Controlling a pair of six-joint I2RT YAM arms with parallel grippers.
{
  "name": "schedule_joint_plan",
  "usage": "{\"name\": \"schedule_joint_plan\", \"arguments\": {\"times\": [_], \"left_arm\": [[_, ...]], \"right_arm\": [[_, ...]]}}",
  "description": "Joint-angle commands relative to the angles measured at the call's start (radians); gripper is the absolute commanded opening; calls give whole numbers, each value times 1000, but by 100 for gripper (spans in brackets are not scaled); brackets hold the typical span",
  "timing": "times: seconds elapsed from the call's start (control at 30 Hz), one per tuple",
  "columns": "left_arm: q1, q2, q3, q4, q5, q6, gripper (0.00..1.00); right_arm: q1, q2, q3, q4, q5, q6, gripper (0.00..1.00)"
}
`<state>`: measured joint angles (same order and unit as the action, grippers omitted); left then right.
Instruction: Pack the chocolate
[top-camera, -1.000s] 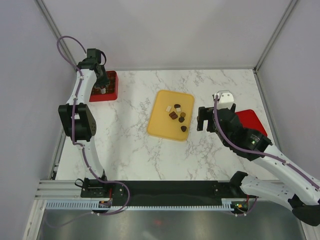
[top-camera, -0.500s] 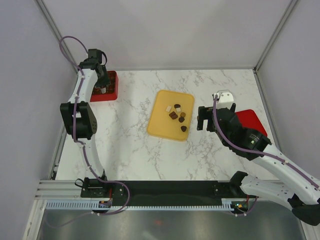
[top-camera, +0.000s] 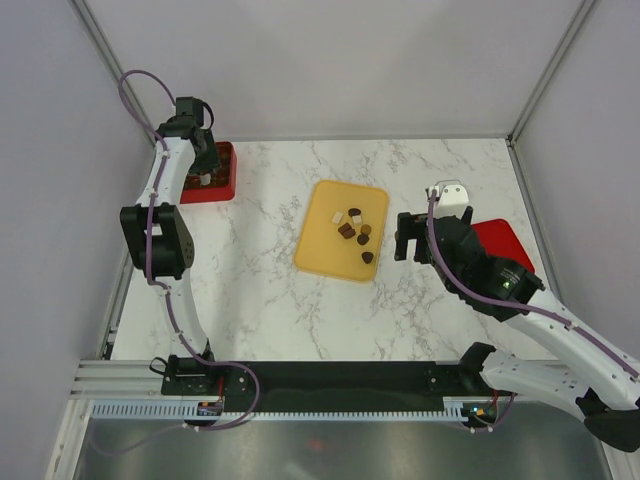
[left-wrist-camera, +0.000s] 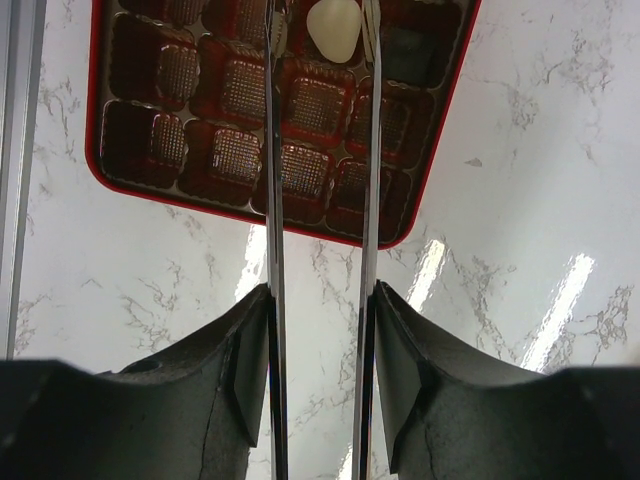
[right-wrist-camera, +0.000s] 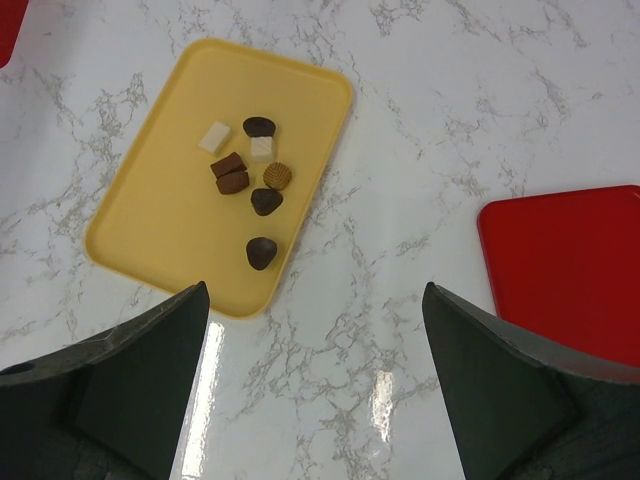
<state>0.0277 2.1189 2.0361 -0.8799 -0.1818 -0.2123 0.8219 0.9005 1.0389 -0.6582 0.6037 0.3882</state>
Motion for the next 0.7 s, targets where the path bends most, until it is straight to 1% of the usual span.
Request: {"name": "schedule_joint_plan", "arguments": {"times": [0.0, 0.13, 0.2, 0.23, 0.3, 0.33, 0.37, 0.4, 0.43, 0.47, 0.5, 0.53, 0.57, 0.67], "left_arm": [[2, -71, 29, 32, 16, 36, 51], [-17, -177, -42, 30, 82, 18, 51], [-63, -252, -79, 30, 103, 13, 50], [-81, -304, -126, 30, 102, 14, 50], [-141, -361, -180, 32, 103, 10, 50], [-165, -384, -232, 33, 107, 7, 50], [-225, -411, -258, 35, 116, 5, 50], [-260, -451, -284, 36, 120, 11, 50], [-299, -476, -336, 38, 108, 10, 50], [-377, -493, -361, 41, 99, 10, 50], [-415, -520, -385, 44, 87, 11, 50], [-449, -531, -428, 48, 88, 8, 50], [-510, -536, -444, 51, 114, 7, 50], [-595, -550, -496, 75, 124, -12, 50]], "right_arm": [[0, -15, 49, 14, 19, -11, 96], [-1, -20, 69, -6, 25, -8, 96], [2, -26, 73, -15, 25, -6, 96], [0, -29, 75, -24, 28, -5, 96], [-1, -34, 78, -32, 28, 0, 96], [0, -37, 81, -38, 28, 1, 96], [0, -38, 82, -49, 27, 5, 97], [2, -44, 82, -53, 27, 9, 96], [0, -48, 82, -58, 25, 14, 96], [2, -51, 84, -67, 22, 17, 96], [0, -58, 85, -72, 18, 27, 96], [2, -61, 85, -75, 15, 32, 96], [0, -70, 85, -78, 8, 38, 96], [0, -83, 84, -83, 1, 55, 96]]}}
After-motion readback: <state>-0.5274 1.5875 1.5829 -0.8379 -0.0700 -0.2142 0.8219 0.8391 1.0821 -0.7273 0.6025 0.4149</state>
